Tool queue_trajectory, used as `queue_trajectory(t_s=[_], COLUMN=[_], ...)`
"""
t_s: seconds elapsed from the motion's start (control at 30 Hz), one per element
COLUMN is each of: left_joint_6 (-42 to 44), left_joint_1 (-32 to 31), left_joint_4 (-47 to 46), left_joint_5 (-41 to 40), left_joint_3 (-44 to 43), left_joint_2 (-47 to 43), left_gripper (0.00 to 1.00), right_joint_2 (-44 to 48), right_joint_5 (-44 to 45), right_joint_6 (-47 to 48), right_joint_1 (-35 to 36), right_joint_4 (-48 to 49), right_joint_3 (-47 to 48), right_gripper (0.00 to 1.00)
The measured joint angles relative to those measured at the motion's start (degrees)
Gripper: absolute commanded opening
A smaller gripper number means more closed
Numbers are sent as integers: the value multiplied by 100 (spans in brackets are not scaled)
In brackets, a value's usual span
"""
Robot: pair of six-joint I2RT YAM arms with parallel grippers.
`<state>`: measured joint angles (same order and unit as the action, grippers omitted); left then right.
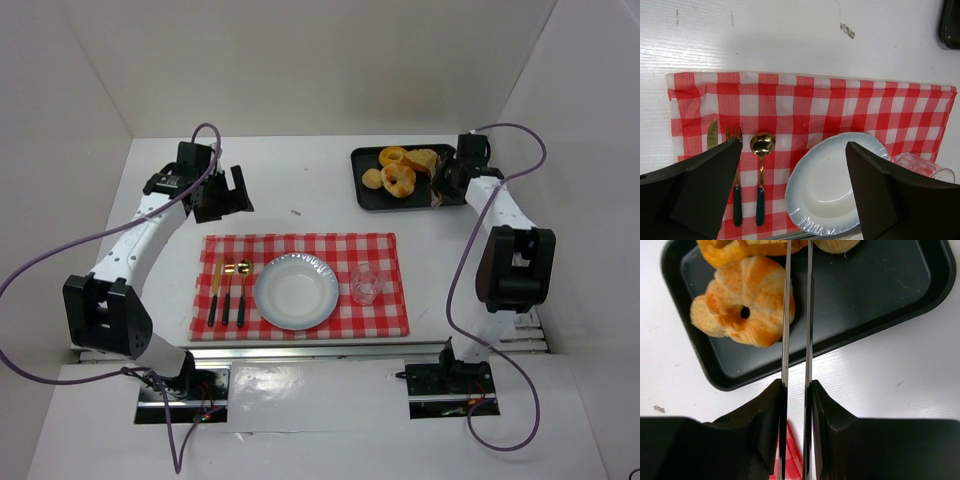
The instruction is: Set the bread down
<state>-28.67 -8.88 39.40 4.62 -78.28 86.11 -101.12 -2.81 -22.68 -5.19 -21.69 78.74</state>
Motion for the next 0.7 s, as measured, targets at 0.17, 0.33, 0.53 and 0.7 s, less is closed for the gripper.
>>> queue_trajectory(t_s=[0.17,0.33,0.53,0.7], left_joint_6=[11,44,39,-24], left_joint_1=[0,2,94,328], left_joint_4=[0,26,63,306], left_joint_5=[-7,-81,-140,-275], left_joint_3=[0,-118,-485,-782], left_joint_2=[0,0,2,13], left_gripper=[99,99,99,99], right_joint_2=[535,1325,2514,3305], right_joint_5=[0,-94,-758,-1635], right_joint_6=[-13,-11,162,579], right_joint_1=[0,-2,247,1355], right_joint_4=[-24,-85,-197,-629], right_joint_3=[-7,-7,-400,-907], right_gripper=[7,1,1,1])
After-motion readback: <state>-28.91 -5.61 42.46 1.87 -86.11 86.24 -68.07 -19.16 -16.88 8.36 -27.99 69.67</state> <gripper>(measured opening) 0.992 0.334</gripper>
